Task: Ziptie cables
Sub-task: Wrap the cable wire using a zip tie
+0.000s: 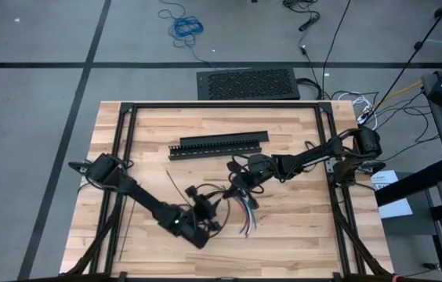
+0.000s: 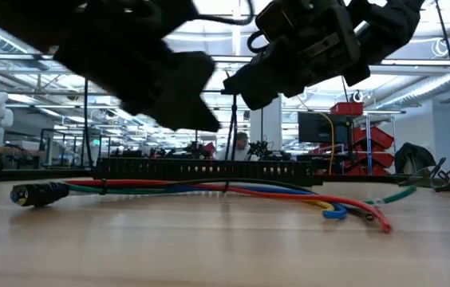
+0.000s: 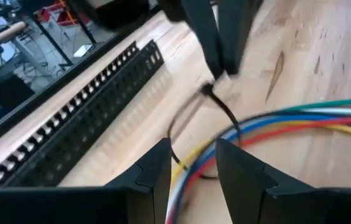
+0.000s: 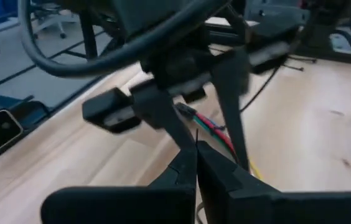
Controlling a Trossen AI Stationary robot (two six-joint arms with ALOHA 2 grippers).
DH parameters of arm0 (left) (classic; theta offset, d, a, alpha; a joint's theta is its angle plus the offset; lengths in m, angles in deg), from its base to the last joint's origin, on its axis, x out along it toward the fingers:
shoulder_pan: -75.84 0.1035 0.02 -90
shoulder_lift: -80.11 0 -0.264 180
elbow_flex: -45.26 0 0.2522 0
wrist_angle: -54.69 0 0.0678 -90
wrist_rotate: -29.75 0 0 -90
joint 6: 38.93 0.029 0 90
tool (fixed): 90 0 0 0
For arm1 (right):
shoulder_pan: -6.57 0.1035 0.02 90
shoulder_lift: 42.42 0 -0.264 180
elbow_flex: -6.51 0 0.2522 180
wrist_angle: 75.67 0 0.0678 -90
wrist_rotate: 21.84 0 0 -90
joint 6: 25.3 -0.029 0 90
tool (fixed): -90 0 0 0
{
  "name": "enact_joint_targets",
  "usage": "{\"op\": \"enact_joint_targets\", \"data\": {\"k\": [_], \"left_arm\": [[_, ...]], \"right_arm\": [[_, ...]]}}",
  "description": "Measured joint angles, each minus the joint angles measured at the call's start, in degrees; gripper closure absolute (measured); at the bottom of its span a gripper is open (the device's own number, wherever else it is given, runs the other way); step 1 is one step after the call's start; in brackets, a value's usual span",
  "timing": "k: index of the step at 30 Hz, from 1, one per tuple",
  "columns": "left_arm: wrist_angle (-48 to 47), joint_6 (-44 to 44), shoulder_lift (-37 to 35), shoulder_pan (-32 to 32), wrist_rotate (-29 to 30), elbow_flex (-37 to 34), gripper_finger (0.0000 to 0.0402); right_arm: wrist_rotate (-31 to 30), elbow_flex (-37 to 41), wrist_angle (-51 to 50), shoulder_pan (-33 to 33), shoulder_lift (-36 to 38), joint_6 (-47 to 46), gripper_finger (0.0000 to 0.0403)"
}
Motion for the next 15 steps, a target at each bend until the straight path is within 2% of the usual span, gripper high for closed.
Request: {"op": "enact_joint_targets", "data": {"k": [8,13,15], "left_arm": [[5.4,7.4,-0.2,0.9,-1.8,0.0,0.0278],[14.8,16.0,-0.2,1.3,-9.8,0.0,0.0278],[17.3,19.4,-0.2,1.7,-10.5,0.0,0.0278]], "right_arm": [[3.1,0.0,-1.4,0.1,0.0,0.6,0.0403],[6.7,0.0,-1.0,0.0,0.0,0.6,0.0403],[7.2,0.0,-0.9,0.0,0.0,0.6,0.0403]]}}
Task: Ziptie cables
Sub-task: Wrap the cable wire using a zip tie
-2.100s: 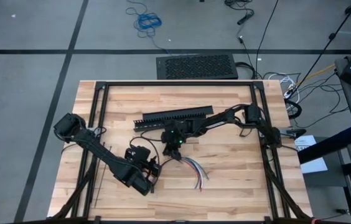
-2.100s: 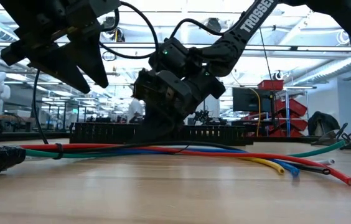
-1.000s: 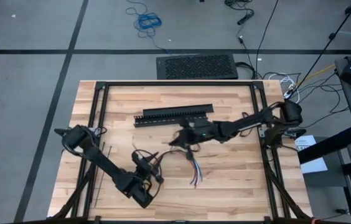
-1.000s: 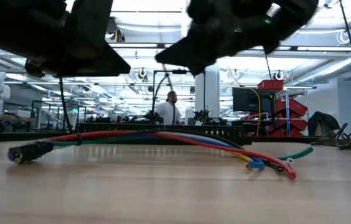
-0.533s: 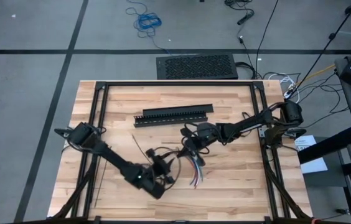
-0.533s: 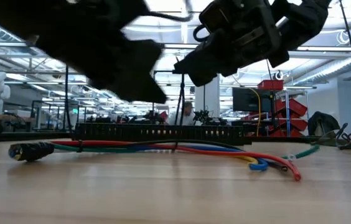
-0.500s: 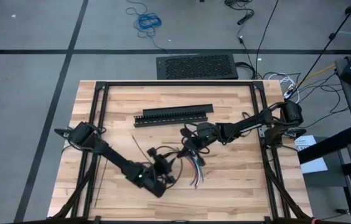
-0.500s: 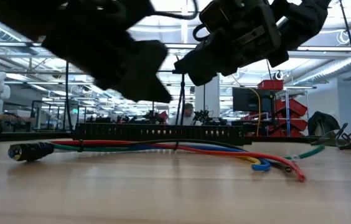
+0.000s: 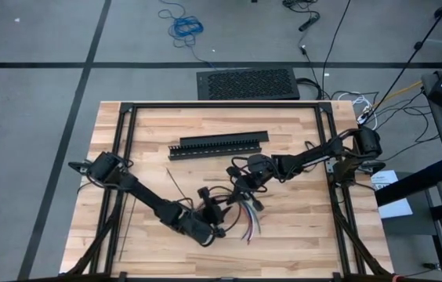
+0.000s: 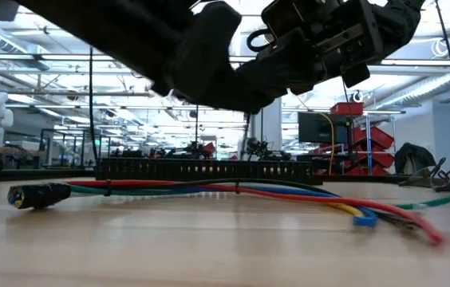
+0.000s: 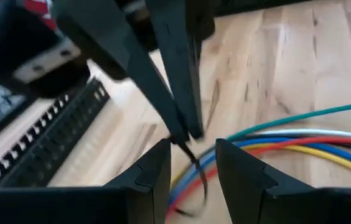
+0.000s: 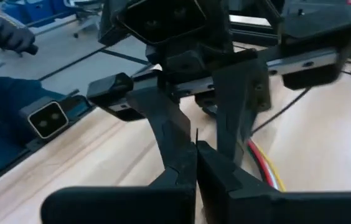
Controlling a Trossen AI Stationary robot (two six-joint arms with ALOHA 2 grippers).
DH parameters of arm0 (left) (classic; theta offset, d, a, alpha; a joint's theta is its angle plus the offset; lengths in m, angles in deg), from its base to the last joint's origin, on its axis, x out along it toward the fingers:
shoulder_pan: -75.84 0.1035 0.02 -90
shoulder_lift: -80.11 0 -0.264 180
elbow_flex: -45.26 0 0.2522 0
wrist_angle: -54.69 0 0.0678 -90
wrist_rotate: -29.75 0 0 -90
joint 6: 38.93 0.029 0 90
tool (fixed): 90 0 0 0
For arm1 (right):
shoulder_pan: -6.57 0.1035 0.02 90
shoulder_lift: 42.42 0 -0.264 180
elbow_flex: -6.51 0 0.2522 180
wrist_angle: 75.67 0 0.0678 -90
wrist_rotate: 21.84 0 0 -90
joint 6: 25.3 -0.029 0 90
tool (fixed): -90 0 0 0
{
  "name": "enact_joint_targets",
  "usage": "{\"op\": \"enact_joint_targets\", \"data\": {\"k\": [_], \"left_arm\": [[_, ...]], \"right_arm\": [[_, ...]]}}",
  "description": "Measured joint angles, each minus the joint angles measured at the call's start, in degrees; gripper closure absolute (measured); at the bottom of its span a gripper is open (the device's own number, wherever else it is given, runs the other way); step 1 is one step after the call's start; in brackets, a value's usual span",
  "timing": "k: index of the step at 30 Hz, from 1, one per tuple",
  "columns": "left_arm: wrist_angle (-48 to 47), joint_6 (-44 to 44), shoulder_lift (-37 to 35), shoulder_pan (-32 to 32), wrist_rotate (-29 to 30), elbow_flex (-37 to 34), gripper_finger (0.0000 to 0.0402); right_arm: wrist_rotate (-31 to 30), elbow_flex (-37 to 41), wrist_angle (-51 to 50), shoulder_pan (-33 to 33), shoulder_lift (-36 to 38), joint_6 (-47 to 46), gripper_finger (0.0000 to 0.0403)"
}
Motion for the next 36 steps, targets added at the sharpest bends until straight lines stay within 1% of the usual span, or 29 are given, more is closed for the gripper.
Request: {"op": "enact_joint_targets", "data": {"k": [5,9,17,22,24,28,31,32,34,36], "left_arm": [[0.7,2.6,0.0,1.7,-0.2,0.0,0.0278],[0.7,2.7,0.0,2.9,-3.7,0.0,0.0278],[1.0,4.6,0.0,3.5,-4.2,0.0,0.0282],[2.1,5.8,0.0,4.5,-8.0,0.0,0.0316],[2.2,6.7,0.0,4.9,-9.8,0.0,0.0336],[2.1,6.7,0.0,5.4,-11.1,0.0,0.0383],[1.1,6.7,0.0,6.0,-12.6,0.0,0.039],[0.1,6.7,0.0,6.3,-12.9,0.0,0.0391],[-1.6,6.7,-0.2,7.2,-12.9,-0.6,0.0392],[-1.3,5.6,-0.3,8.3,-12.8,-2.0,0.0392]], "right_arm": [[2.1,0.0,-0.5,0.0,0.0,0.0,0.0403],[2.1,0.0,-1.0,0.0,0.0,-0.1,0.0403],[2.3,0.0,-1.8,0.0,0.0,-0.3,0.0403],[2.5,0.0,-2.1,0.0,0.0,-0.6,0.0403],[2.4,0.0,-2.4,0.0,0.0,-0.9,0.0403],[1.9,0.0,-2.1,-0.1,0.0,-1.1,0.0403],[-0.1,0.0,-2.1,0.1,0.0,-0.9,0.0403],[-2.0,0.1,-2.1,0.2,0.2,-0.4,0.0403],[-8.4,0.2,-2.2,0.7,0.7,1.1,0.0402],[-14.1,0.4,-2.6,1.2,1.4,2.8,0.0402]]}}
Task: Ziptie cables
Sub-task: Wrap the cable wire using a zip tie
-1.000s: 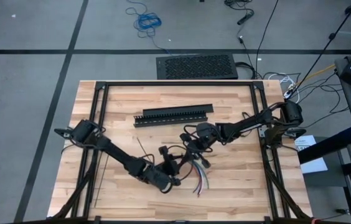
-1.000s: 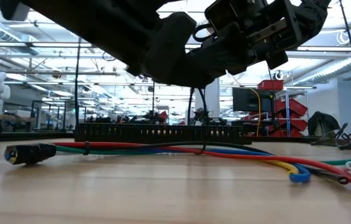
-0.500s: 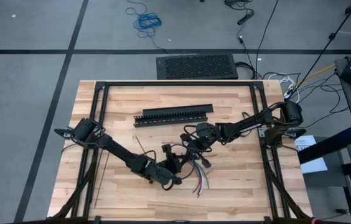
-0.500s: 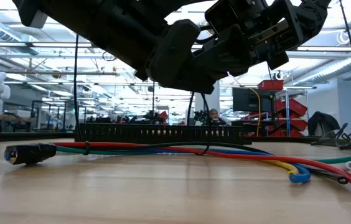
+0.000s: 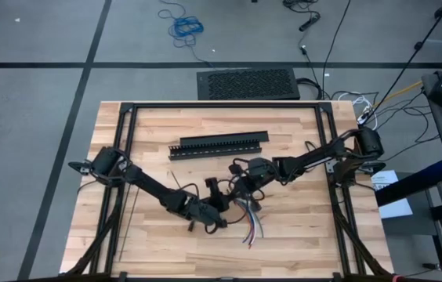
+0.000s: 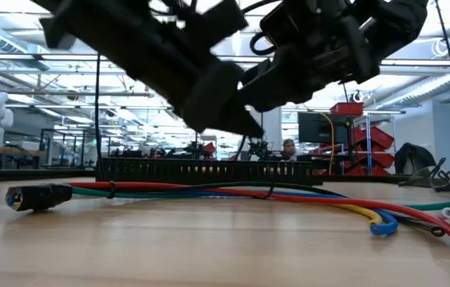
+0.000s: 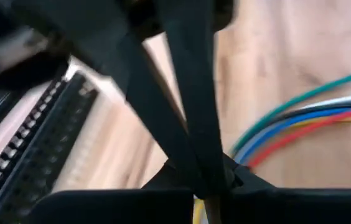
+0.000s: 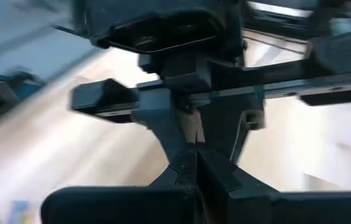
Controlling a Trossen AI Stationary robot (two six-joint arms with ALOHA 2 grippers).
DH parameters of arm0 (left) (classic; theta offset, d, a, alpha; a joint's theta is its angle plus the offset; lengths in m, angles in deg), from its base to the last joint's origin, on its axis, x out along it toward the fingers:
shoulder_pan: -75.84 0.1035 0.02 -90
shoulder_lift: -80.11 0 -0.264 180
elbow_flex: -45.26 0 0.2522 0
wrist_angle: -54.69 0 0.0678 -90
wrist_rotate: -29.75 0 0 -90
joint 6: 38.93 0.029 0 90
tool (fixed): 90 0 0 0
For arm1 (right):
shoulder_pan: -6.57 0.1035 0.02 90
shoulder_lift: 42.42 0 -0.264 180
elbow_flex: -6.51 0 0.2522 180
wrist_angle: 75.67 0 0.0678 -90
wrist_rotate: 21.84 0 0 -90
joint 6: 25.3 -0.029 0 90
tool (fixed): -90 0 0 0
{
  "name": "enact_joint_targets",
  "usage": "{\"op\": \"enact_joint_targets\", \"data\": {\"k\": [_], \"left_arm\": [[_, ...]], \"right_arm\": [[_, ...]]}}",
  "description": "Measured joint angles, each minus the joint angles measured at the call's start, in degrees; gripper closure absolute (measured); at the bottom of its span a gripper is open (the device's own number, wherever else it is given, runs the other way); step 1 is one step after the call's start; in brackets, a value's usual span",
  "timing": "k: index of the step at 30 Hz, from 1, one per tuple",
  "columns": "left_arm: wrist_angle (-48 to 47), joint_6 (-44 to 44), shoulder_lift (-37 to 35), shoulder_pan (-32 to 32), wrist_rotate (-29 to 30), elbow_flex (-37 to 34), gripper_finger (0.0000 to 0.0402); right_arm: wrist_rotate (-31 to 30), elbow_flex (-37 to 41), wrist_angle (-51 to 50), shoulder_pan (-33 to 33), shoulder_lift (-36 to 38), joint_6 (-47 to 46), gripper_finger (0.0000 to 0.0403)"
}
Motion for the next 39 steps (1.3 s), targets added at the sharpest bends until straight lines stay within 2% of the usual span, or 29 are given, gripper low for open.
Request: {"op": "enact_joint_targets", "data": {"k": [4,6,12,15,20,24,31,34,39], "left_arm": [[1.7,-2.1,-0.2,0.6,-0.2,-1.9,0.0392],[1.8,-2.3,-0.1,0.5,-2.8,-2.4,0.0393],[2.7,-1.6,0.1,0.7,-3.7,-2.4,0.0394],[2.2,-1.6,0.3,0.8,-3.8,-2.6,0.0394],[4.4,-0.6,0.3,0.8,-3.3,-2.6,0.0394],[4.9,-0.5,0.3,0.8,-3.0,-2.6,0.0394],[5.5,-0.5,0.3,1.0,-3.0,-2.6,0.0394],[5.9,-1.0,0.3,1.2,-3.5,-2.6,0.0394],[5.9,-1.9,0.3,1.2,-3.9,-2.6,0.0394]], "right_arm": [[-8.4,0.0,-2.1,0.7,3.1,2.4,0.0402],[-13.2,-0.6,-0.5,1.0,5.2,3.3,0.0402],[-18.5,-0.3,-3.5,2.0,9.0,4.2,0.0402],[-18.9,-0.7,-4.9,1.9,10.7,4.0,0.0402],[-19.5,-0.5,-16.1,2.5,11.1,0.9,0.0399],[-19.3,0.7,-21.7,4.3,11.0,-2.9,0.0362],[-18.0,3.8,-9.7,7.0,8.9,-6.2,0.0263],[-17.9,3.8,-5.7,6.6,6.0,-6.1,0.0255],[-13.9,3.8,-3.3,5.5,2.6,-6.3,0.0274]]}}
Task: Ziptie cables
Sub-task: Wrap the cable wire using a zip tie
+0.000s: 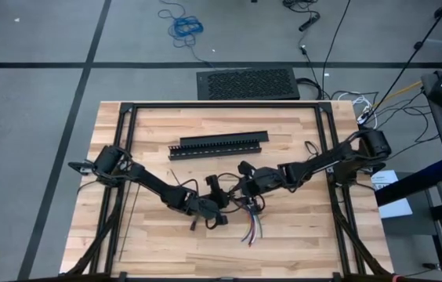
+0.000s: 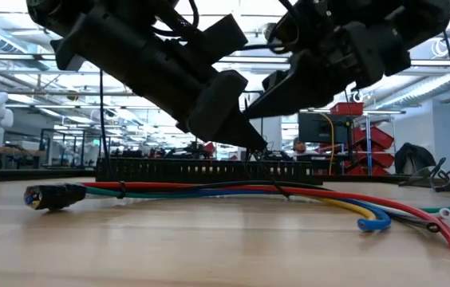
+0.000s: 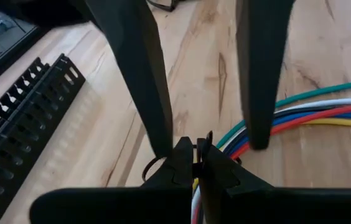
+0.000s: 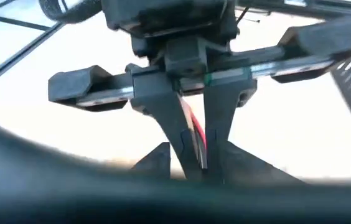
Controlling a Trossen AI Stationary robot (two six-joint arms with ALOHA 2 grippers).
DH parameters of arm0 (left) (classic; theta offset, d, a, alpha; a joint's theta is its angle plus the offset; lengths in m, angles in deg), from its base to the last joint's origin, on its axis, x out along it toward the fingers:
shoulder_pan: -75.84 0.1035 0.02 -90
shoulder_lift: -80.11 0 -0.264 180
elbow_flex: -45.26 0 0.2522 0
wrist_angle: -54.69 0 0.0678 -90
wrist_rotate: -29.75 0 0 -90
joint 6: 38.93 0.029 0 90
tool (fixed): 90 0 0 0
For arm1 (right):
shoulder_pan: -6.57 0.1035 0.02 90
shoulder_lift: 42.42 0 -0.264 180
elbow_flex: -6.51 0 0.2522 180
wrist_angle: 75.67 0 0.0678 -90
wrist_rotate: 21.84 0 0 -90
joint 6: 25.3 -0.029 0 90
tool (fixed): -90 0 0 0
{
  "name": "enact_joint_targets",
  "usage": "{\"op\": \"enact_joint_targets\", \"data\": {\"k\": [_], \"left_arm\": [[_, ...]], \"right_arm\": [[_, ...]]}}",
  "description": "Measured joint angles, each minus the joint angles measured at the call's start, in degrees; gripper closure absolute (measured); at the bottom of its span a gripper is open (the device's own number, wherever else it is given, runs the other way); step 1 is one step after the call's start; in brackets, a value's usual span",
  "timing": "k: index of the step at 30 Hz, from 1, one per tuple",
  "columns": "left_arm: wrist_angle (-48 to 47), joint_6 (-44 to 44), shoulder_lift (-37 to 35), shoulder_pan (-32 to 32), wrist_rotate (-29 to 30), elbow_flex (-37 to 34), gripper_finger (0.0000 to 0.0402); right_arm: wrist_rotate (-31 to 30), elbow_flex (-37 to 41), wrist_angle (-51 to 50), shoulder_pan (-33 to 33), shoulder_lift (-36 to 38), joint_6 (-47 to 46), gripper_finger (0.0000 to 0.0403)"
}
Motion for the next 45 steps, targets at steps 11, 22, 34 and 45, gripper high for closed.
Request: {"op": "enact_joint_targets", "data": {"k": [11,22,34,45], "left_arm": [[0.4,-0.1,0.0,0.3,-0.4,0.0,0.0394],[0.8,-2.3,0.0,0.9,-0.5,0.0,0.0394],[-2.1,-10.2,-0.2,2.1,-0.1,0.1,0.0394],[-2.2,-12.1,-0.1,2.1,-0.5,0.1,0.0394]], "right_arm": [[0.3,0.0,1.5,-0.8,-0.8,0.4,0.0325],[0.4,0.0,2.0,-1.4,-0.8,1.2,0.0398],[-10.3,0.0,3.6,0.6,0.0,5.3,0.0403],[-11.8,0.0,-2.2,0.6,5.4,3.7,0.0387]]}}
